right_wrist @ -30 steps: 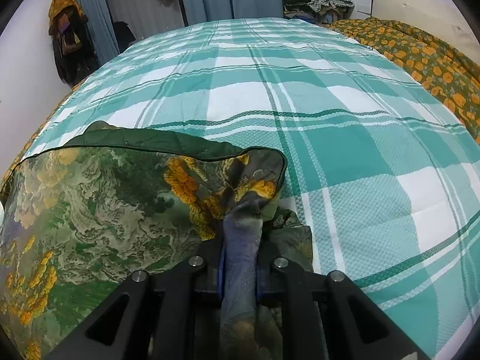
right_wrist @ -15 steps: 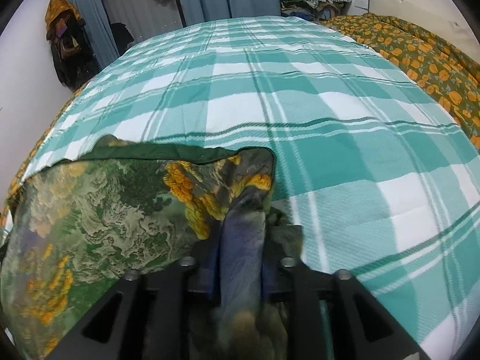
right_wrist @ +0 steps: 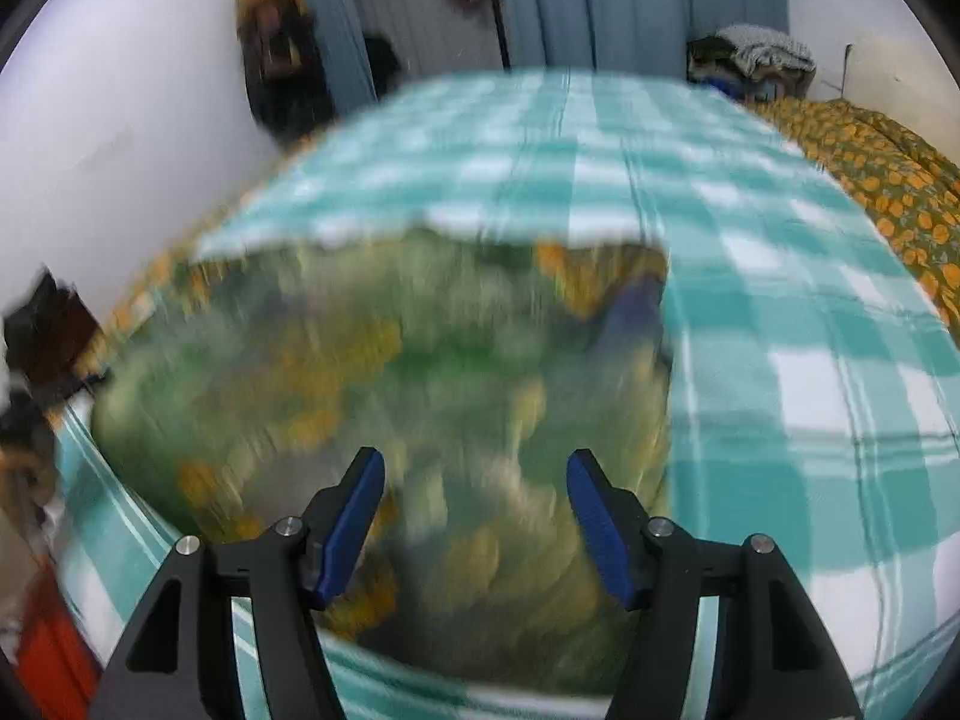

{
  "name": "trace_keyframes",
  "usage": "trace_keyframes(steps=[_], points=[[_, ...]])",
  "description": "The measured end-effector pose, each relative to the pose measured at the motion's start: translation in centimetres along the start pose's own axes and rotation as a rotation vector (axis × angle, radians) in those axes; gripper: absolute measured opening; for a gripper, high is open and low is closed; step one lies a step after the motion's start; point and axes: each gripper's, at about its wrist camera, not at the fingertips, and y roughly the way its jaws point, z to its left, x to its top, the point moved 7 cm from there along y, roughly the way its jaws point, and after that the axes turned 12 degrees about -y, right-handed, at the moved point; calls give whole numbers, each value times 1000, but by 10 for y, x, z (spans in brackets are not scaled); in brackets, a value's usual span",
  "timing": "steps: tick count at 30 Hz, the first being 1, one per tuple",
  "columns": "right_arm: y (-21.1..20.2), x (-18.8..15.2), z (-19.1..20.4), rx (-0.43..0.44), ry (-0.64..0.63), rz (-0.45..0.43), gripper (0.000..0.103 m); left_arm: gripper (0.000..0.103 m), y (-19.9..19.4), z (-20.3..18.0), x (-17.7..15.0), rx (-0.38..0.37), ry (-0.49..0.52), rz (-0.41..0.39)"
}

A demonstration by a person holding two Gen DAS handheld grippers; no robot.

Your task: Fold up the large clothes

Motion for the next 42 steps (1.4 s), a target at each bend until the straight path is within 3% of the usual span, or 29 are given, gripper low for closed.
trace_keyframes(steps=[5,10,15,21,25,26,29,33,42], points=[[25,-9,-14,38,127,-18,65,92,-19,1,-7,12,13,-3],[21,-11,-12,10,114,-35,65,92,-39,-26,-8,4,109,-21],[-17,-2,-3,-62,95,-82,65,92,-58,-86,-8,-94,206,-21],[-50,-4,7,-21,108,-137,65,92,-47,-172,-19,-188,322,26],[-56,-18,11,0,145,-139,65,93,-11,-207,-37,-167,393,112],[-55,-22,11,4,150,-135,65,93,5,-210,-48,-143,424,165],[-52,-35,13,12,169,-117,65,99,31,-208,-65,-97,471,211],[-49,-49,11,21,206,-113,65,102,48,-198,-70,-136,425,262],[-53,-54,16,32,232,-132,65,102,42,-203,-68,-96,439,246]])
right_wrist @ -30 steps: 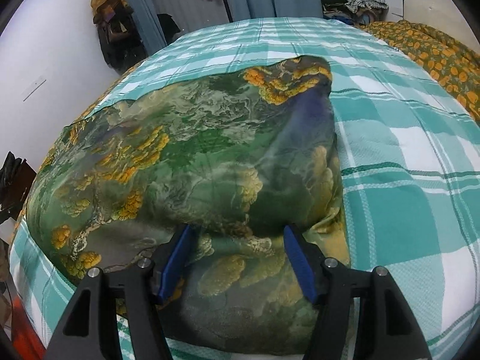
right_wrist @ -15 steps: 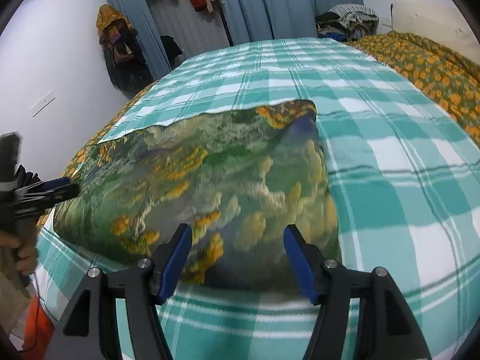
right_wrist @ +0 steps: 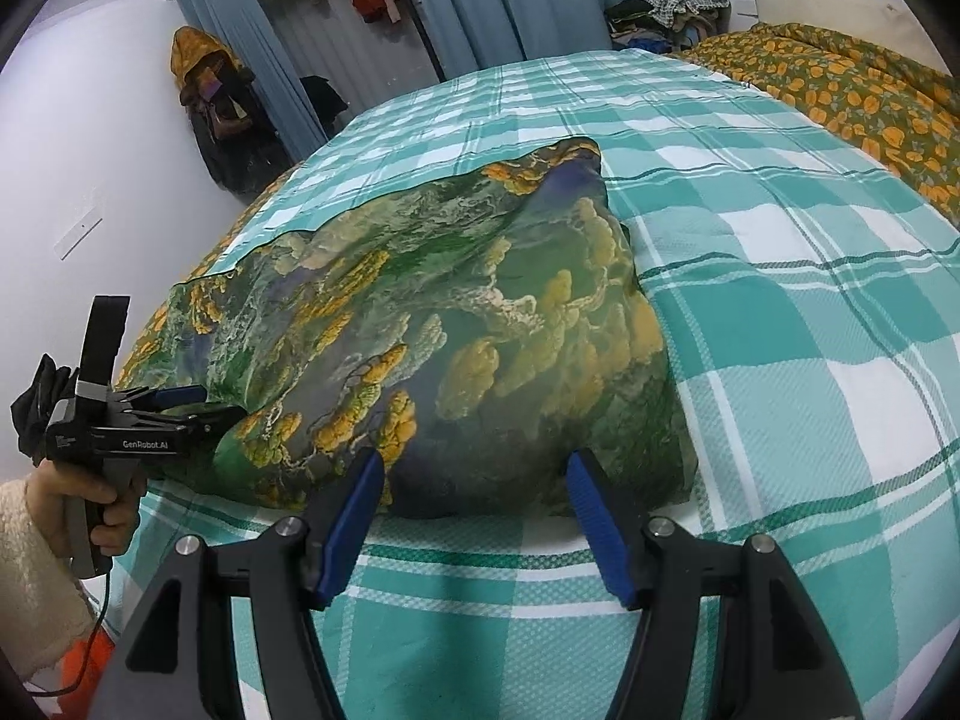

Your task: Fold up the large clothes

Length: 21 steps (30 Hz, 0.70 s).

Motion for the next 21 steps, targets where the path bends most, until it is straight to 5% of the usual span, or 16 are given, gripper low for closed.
trace_keyframes(steps=[6,14,21], points=[[-9,-9,-1,1,10,-12,65,102,-3,-1,37,31,1,19],[-12,-29,8,17,-8,22,65,102,21,14,100,90,-118,-7],[-16,-41,3,6,2,33,65,101,18,5,70,32,-88,13]])
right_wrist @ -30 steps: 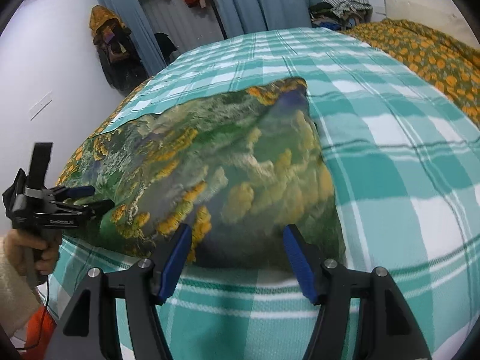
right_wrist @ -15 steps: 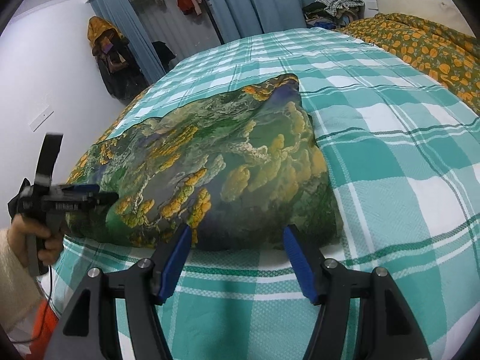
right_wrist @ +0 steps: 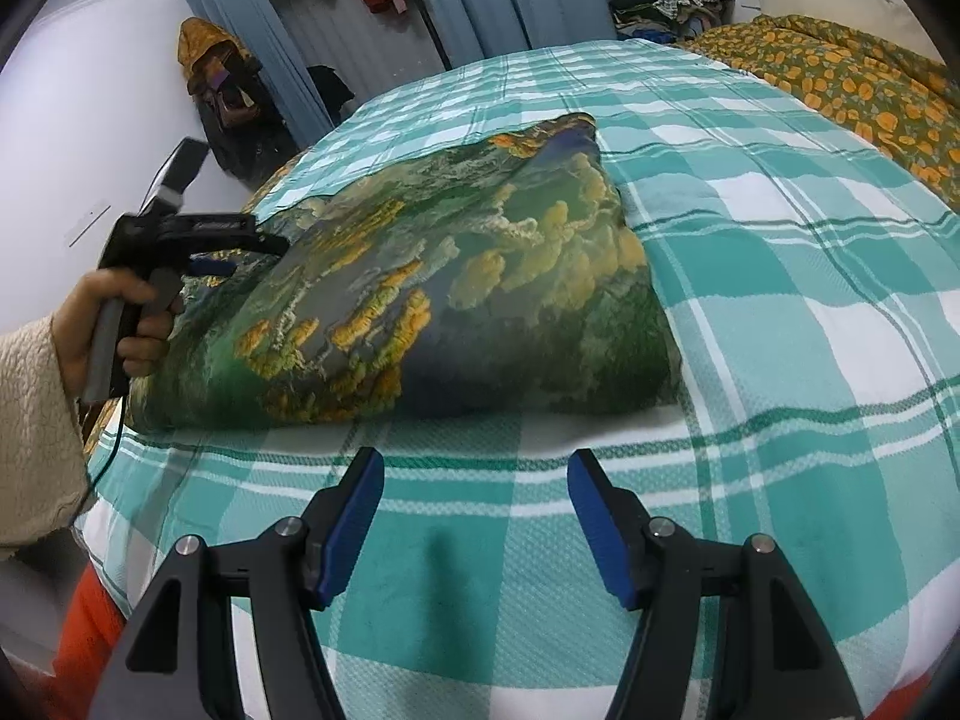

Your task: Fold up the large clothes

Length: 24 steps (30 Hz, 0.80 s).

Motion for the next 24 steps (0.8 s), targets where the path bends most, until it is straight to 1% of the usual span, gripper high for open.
trace_keyframes(steps=[5,8,14,17,19,24], points=[[6,-5,-8,-9,35,16,65,101,-19,-10,-48,-6,97,-43],[6,-4,-9,-5,45,17,65,101,-33,-13,-72,-20,111,-78],[7,-6,-16,-3,79,26,65,101,-61,-15,-98,-27,145,-123],[10,-9,-20,-11,96,40,65,101,-71,-19,-106,-42,161,-122],[11,-11,-23,-28,99,48,65,101,-78,-21,-111,-64,153,-113],[5,-8,-18,-159,32,100,65,101,-91,-18,-115,-81,97,-129]])
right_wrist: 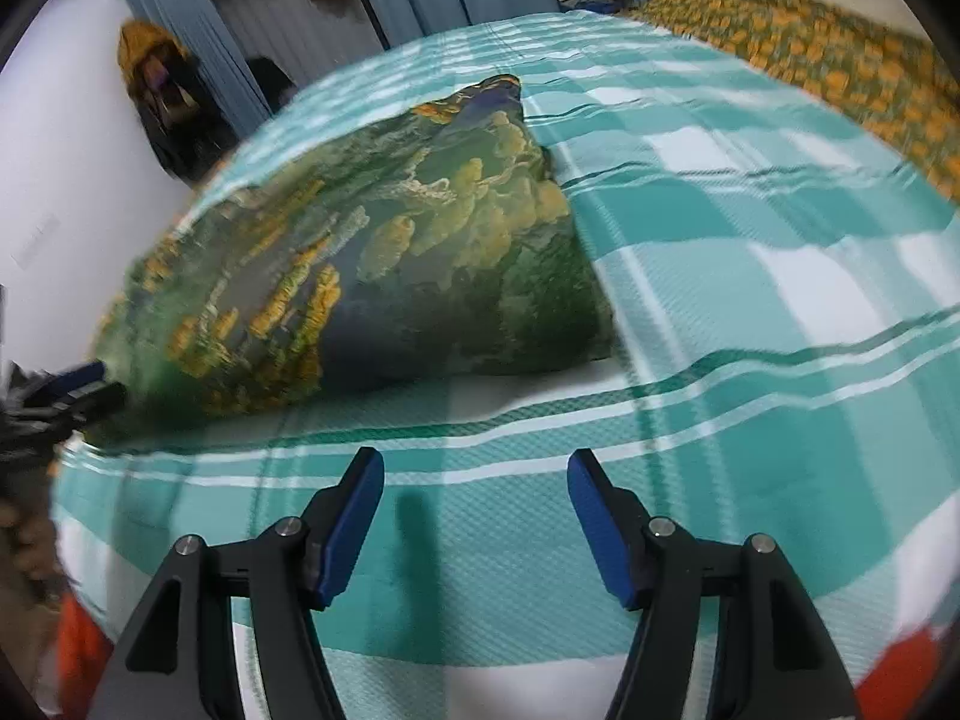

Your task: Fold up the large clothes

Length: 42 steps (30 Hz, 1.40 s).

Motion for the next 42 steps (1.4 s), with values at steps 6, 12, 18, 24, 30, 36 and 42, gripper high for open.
trace_keyframes(steps=[6,12,18,24,30,36,42], points=[[-11,6,2,-138,-78,38,65,101,-6,19,-1,27,-70,-14],[-14,9,4,-193,-112,65,65,101,-7,46,-4,62,-128,-13],[-12,10,10,-208,-129,75,65,101,-10,61,-6,71,-176,-20],[-9,6,5,45,78,25,65,101,-11,53,2,49,-189,-41],[10,5,-25,306,436,-58,78,101,-2,23,2,11,-132,-36],[43,24,-50,393,635,-104,79,101,26,1,9,28,-57,-10],[69,34,-59,384,811,-143,63,103,50,-1,9,53,-8,61]])
